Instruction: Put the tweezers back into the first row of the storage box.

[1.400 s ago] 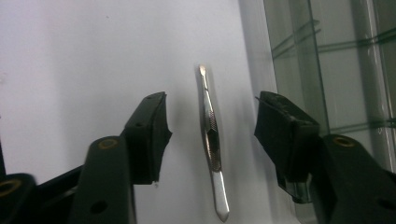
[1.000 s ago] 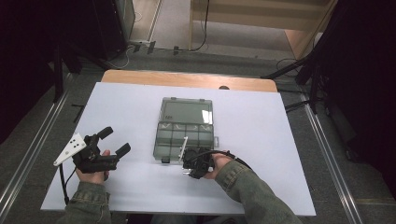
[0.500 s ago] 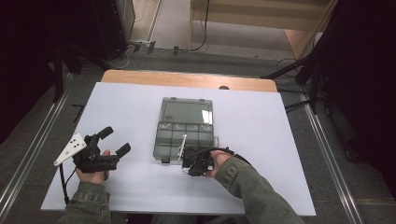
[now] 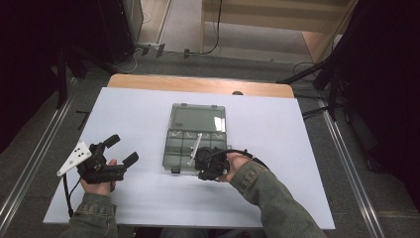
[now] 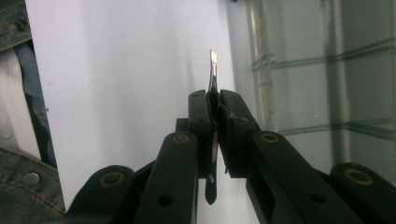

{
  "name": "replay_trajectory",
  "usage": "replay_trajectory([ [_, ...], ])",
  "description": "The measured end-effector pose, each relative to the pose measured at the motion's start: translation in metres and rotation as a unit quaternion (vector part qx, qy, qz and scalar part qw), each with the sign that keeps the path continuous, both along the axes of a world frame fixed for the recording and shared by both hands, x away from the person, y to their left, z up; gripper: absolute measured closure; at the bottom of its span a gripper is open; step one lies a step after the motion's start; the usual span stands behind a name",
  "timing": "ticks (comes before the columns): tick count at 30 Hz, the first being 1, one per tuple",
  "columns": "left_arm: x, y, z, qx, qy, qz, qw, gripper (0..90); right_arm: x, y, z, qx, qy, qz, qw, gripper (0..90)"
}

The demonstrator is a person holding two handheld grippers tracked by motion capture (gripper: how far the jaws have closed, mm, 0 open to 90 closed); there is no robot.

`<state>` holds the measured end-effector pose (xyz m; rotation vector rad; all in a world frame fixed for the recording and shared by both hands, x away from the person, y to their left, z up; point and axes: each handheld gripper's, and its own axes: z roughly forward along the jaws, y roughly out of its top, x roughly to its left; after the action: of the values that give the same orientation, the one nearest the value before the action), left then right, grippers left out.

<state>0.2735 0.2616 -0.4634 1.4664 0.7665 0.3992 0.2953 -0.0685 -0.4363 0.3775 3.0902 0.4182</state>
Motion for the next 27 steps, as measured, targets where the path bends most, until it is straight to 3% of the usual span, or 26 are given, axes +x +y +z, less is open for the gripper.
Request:
replay_trajectory([
  [15,0.000,0.000,0.000,0.000,0.001,-0.001,1.0000,0.0,0.016,-0.003,0.022,0.027,-0.012,-0.015,0.9994,86.0],
  [27,0.001,0.000,-0.001,0.001,0.002,-0.002,1.0000,0.0,0.026,-0.005,0.030,0.036,-0.017,-0.025,0.9989,86.0],
])
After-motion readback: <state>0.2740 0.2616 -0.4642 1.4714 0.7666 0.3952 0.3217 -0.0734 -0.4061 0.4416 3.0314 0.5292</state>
